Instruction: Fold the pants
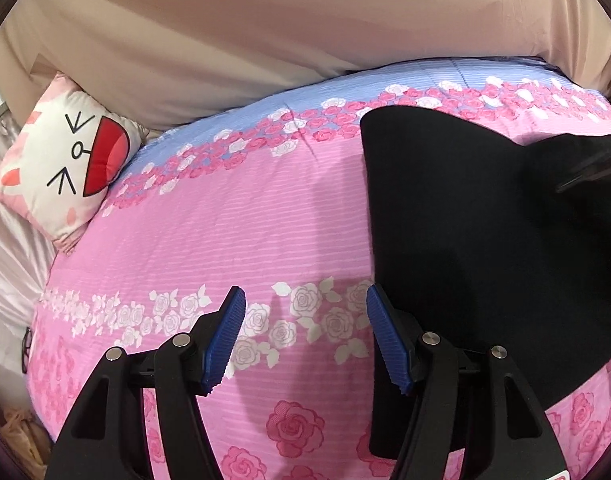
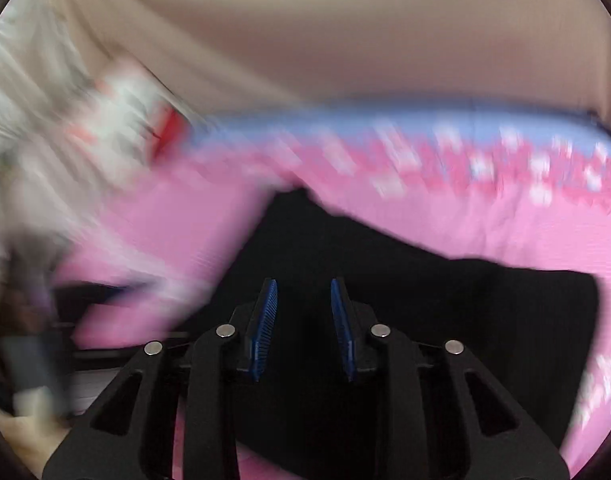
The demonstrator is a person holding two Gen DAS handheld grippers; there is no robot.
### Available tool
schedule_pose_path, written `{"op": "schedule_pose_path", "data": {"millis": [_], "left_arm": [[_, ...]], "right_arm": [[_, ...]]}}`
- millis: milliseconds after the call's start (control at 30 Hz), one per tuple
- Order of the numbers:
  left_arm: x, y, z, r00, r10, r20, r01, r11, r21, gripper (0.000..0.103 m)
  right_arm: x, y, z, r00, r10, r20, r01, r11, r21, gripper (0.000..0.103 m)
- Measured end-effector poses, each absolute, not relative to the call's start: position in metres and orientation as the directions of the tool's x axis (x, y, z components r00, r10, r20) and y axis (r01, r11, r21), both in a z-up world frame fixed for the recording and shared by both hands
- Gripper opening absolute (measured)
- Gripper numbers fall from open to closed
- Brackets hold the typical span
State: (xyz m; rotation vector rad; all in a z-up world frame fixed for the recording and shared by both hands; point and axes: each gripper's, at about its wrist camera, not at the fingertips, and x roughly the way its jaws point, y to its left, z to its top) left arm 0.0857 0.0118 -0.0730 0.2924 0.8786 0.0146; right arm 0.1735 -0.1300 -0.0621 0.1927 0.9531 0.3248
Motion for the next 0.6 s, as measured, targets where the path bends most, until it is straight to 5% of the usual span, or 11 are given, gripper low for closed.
{"op": "schedule_pose_path", "data": {"millis": [100, 200, 333, 433, 533, 600], "left_arm": [[0.088, 0.019, -0.075, 0.625, 0.125, -0.770, 0.109, 0.963, 0.245, 0.064], [0.093, 0.026, -0.079, 0.609, 0.103, -0.786, 0.101, 0.973, 0.205, 0.064], [0.098, 0.025, -0.082, 0.603, 0.098, -0.792, 0.098, 0.976, 0.195, 0.064], [0.098, 0.027, -0.081, 0.606, 0.099, -0.789, 0.096, 0.976, 0.196, 0.068], [0.100, 0.032, -0.083, 0.596, 0.083, -0.798, 0.094, 0.981, 0.172, 0.069], [0.102, 0.032, -0.085, 0.589, 0.077, -0.805, 0.092, 0.983, 0.161, 0.069]], "right_arm": [[0.161, -0.147, -0.019, 0.641, 0.296, -0.709, -0.054, 0.938, 0.343, 0.017], [0.156, -0.115, 0.012, 0.638, 0.378, -0.671, -0.200, 0.923, 0.330, 0.017], [0.196, -0.066, -0.033, 0.495, 0.404, -0.770, -0.286, 0.912, 0.294, 0.014], [0.222, -0.083, -0.034, 0.572, 0.250, -0.781, -0.085, 0.965, 0.247, 0.018], [0.212, -0.074, -0.008, 0.564, 0.457, -0.688, -0.207, 0.884, 0.418, 0.017], [0.214, -0.049, -0.019, 0.538, 0.389, -0.748, -0.274, 0.920, 0.281, 0.016]]}}
